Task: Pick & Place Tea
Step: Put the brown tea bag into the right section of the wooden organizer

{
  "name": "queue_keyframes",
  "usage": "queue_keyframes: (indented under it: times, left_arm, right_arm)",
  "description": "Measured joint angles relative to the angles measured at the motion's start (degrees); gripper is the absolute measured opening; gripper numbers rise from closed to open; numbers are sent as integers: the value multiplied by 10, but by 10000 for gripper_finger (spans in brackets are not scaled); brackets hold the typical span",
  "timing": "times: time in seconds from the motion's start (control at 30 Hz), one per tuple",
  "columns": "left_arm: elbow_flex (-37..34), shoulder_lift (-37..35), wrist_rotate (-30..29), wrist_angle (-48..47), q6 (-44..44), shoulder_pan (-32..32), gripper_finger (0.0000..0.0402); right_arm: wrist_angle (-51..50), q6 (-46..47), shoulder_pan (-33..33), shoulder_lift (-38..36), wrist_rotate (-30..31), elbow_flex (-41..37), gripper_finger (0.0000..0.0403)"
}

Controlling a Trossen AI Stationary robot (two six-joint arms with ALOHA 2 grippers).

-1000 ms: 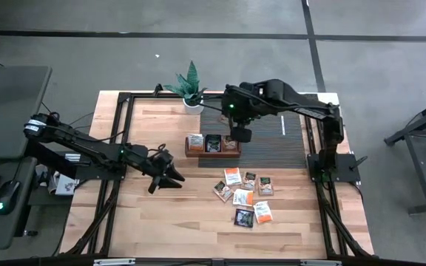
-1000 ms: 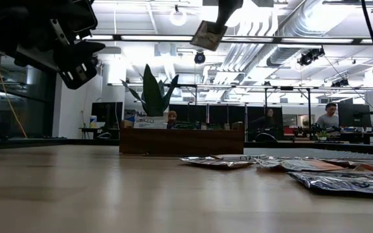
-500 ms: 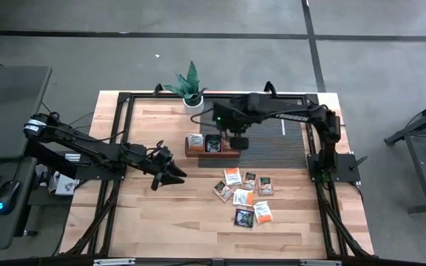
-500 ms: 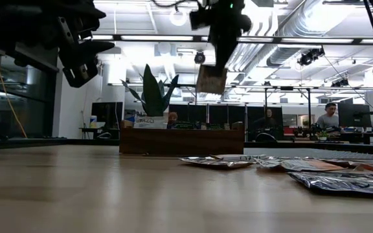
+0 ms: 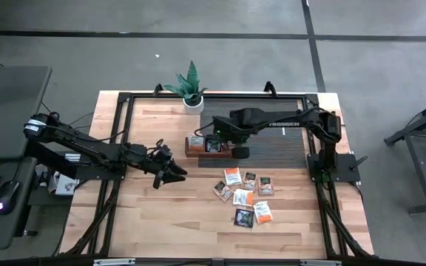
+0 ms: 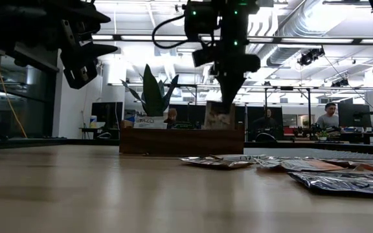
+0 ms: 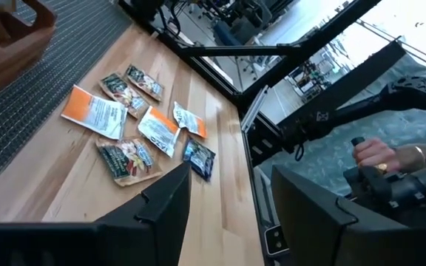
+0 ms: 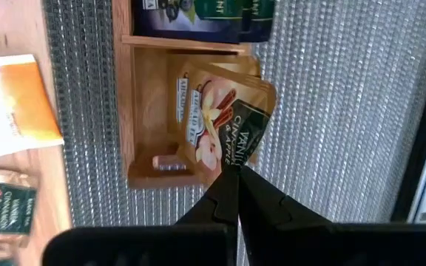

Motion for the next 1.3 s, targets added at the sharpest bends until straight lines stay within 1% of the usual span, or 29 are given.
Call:
queue_keyframes:
  times: [0.2, 0.37, 0.43, 0.57, 0.77, 0.83, 0.9, 0.97, 1.03, 1.1, 1.2, 1.23, 1.3]
  left_arm:
    - [0, 0, -4, -2, -2, 0, 185]
    - [0, 0, -4, -3, -4, 0, 185]
    - [0, 0, -5, -3, -4, 0, 185]
    - [0, 0, -6, -3, -4, 0, 185]
    - [0, 0, -6, -3, -6, 0, 185]
    - [0, 3, -6, -2, -12, 0, 185]
    - [0, 10, -8, -4, -16, 0, 185]
    - [0, 19, -11, -2, -21, 0, 185]
    - [0, 33, -12, -2, -29, 0, 185]
    - [0, 48, -12, -2, -33, 0, 185]
    - [0, 76, -10, 2, -49, 0, 185]
    - [0, 83, -10, 1, -57, 0, 185]
    - [0, 98, -7, 6, -71, 0, 185]
  right_arm:
    - [25, -12, 0, 0, 0, -28, 0]
    - [24, -12, 0, 0, -2, -30, 2]
    - [24, -11, 0, 0, -13, -30, 9]
    - [23, -11, 0, 0, -45, -30, 40]
    - [23, 8, 0, 0, -43, -30, 106]
    - [12, 27, 0, -1, -41, -26, 119]
    - [5, 54, 1, -9, -41, -26, 124]
    - [5, 84, 7, -23, -44, -25, 118]
    - [5, 111, 20, -41, -45, -25, 101]
    - [6, 133, 35, -59, -47, -25, 73]
    - [9, 173, 61, -81, -53, -30, 19]
    - [10, 184, 70, -87, -54, -32, 10]
    - [23, 214, 89, -98, -56, -44, 12]
